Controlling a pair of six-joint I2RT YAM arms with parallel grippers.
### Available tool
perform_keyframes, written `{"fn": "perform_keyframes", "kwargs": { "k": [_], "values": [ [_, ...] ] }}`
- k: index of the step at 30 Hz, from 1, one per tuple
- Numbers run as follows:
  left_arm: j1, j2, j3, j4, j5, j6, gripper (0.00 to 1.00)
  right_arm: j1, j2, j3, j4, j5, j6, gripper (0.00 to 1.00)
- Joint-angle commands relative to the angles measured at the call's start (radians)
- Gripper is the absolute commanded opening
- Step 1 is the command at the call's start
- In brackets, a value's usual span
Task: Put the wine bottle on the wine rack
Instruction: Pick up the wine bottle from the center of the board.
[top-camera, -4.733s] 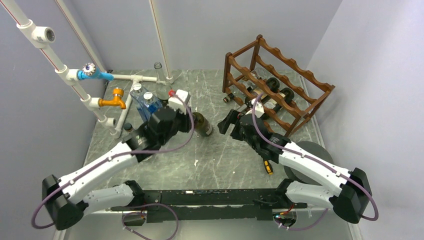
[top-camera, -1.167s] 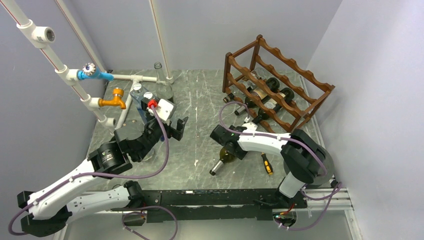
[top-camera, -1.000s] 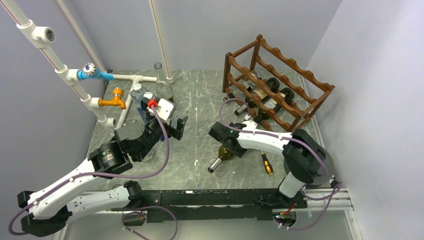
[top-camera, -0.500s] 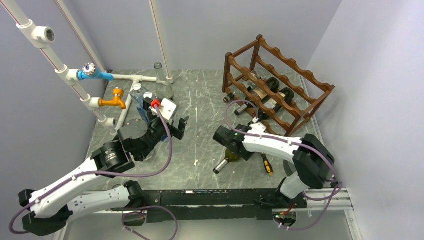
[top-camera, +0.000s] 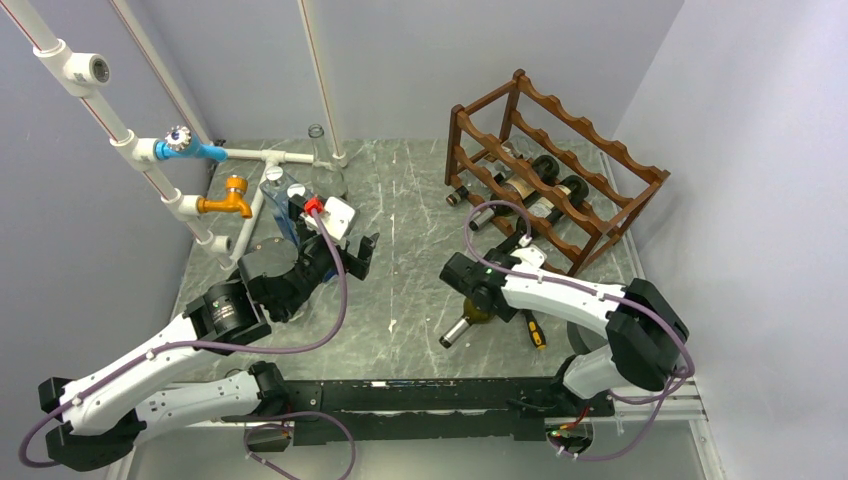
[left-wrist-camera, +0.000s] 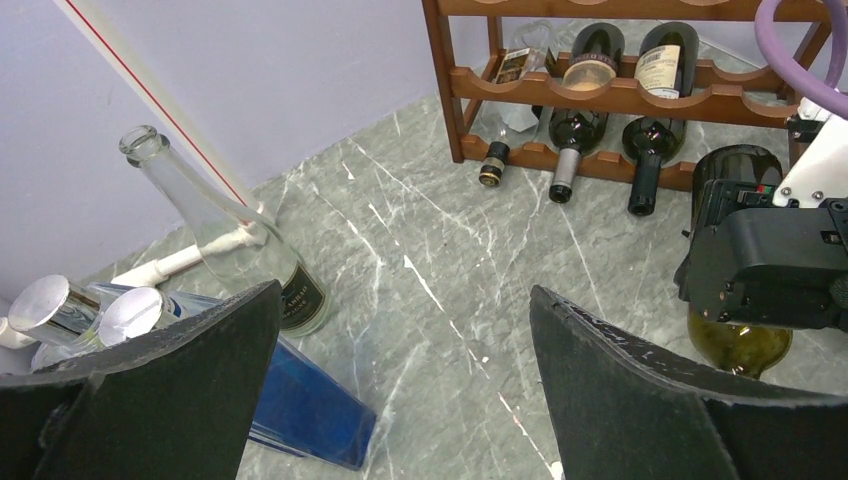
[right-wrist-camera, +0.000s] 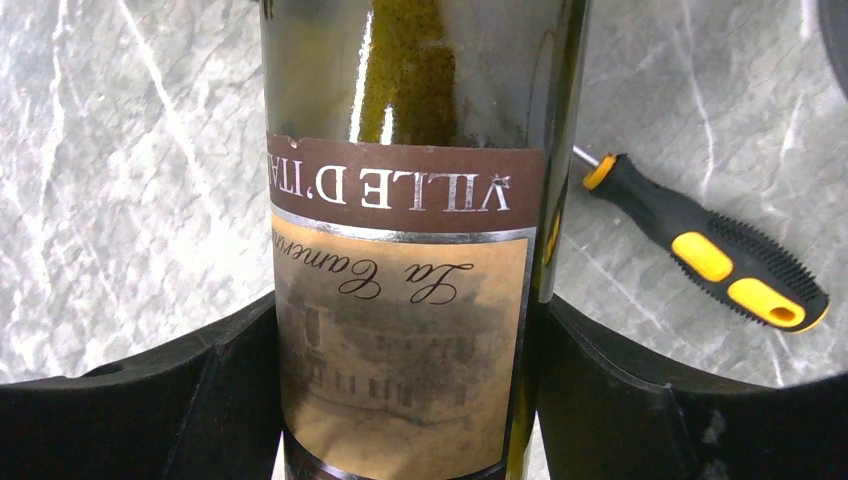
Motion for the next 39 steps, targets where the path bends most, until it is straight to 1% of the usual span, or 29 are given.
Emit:
{"fn": "perform_keyframes", "kwargs": {
  "k": [1,4,14,20,25,35,39],
  "values": [
    [0.003,-0.001,0.003,0.024,0.003,-0.011,0.99,-0.038,-0.053,-0.008,0.005,0.084,-0.042,0.00],
    [0.003,0.001,0.002,0.023,0.002,-0.011,0.99,-0.066,-0.064,-0.020,0.013,0.079,-0.064,0.00],
    [0.003,0.011,0.003,0.021,0.001,-0.011,0.99,-0.190,-0.118,-0.082,0.126,0.011,-0.209,0.00],
    [0.003,0.012,0.002,0.022,0.001,-0.012,0.99,-0.229,-0.127,-0.091,0.167,-0.006,-0.269,0.00],
    [0.003,0.017,0.005,0.018,0.003,-0.014,0.99,-0.253,-0.127,-0.099,0.185,-0.018,-0.287,0.11],
    [0.003,0.027,0.004,0.019,0.006,-0.008,0.99,-0.310,-0.131,-0.121,0.238,-0.057,-0.351,0.20],
    [0.003,0.031,0.006,0.016,0.008,-0.010,0.99,-0.332,-0.129,-0.122,0.243,-0.059,-0.370,0.31]
  ]
}}
